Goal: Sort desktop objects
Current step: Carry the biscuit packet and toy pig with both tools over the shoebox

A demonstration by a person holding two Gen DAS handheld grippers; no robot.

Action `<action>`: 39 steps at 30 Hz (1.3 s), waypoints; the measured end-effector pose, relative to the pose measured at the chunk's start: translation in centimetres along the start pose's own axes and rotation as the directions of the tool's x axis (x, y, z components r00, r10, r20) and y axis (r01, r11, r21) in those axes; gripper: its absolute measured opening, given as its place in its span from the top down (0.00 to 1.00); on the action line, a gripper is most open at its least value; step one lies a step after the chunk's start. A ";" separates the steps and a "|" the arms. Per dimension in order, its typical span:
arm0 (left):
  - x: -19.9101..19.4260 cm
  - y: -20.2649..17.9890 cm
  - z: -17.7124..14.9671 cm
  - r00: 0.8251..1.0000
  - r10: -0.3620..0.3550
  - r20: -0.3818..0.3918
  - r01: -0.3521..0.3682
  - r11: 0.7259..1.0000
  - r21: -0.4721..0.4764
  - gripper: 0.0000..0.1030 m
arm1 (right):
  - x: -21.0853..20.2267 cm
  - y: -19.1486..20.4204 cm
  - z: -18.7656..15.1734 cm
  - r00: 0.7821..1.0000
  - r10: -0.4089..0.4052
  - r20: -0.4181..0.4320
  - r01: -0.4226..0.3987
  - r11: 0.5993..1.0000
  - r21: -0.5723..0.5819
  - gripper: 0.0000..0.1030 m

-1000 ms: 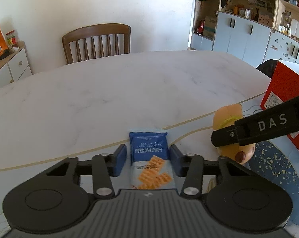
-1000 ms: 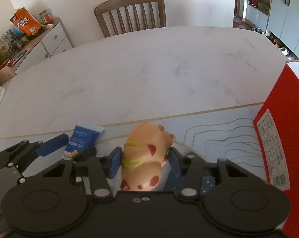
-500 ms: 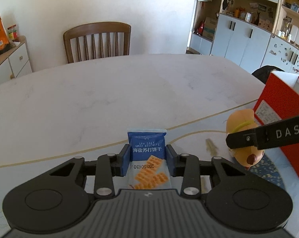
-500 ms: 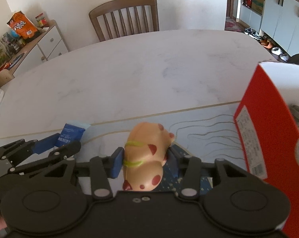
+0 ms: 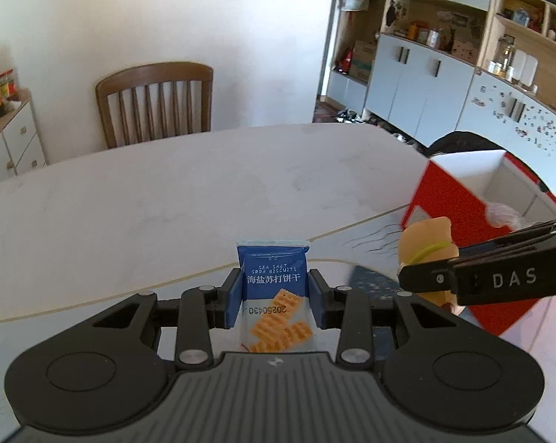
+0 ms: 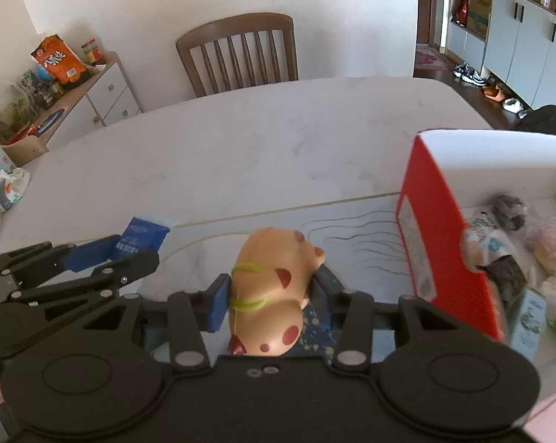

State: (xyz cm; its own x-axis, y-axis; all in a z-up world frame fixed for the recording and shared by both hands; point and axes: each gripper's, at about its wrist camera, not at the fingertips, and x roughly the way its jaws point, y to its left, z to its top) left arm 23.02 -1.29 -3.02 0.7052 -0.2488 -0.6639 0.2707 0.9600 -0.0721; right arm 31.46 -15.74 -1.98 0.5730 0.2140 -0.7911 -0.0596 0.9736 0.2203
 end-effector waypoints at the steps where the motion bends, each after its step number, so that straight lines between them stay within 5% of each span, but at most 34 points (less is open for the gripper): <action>1: -0.3 -0.3 0.1 1.000 -0.005 0.000 0.005 1.000 0.004 0.65 | -0.5 -0.1 -0.1 1.000 0.001 0.004 -0.001 1.000 -0.003 0.56; 22: -4.3 -9.5 2.2 0.993 -0.113 0.013 0.112 0.990 0.082 0.65 | -7.9 -4.6 -2.2 0.998 0.020 0.062 -0.019 1.000 -0.013 0.57; 39: -2.5 -19.0 5.2 0.985 -0.168 0.035 0.161 0.975 0.153 0.65 | -11.9 -15.4 -2.5 0.994 -0.028 0.108 0.026 0.999 0.027 0.56</action>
State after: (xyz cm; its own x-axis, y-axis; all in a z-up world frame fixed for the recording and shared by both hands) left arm 19.51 -19.58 3.88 0.6723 -0.4110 -0.6157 0.4776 0.8763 -0.0635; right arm 23.51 -33.07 2.68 0.6592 0.1765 -0.7310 -0.0228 0.9763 0.2152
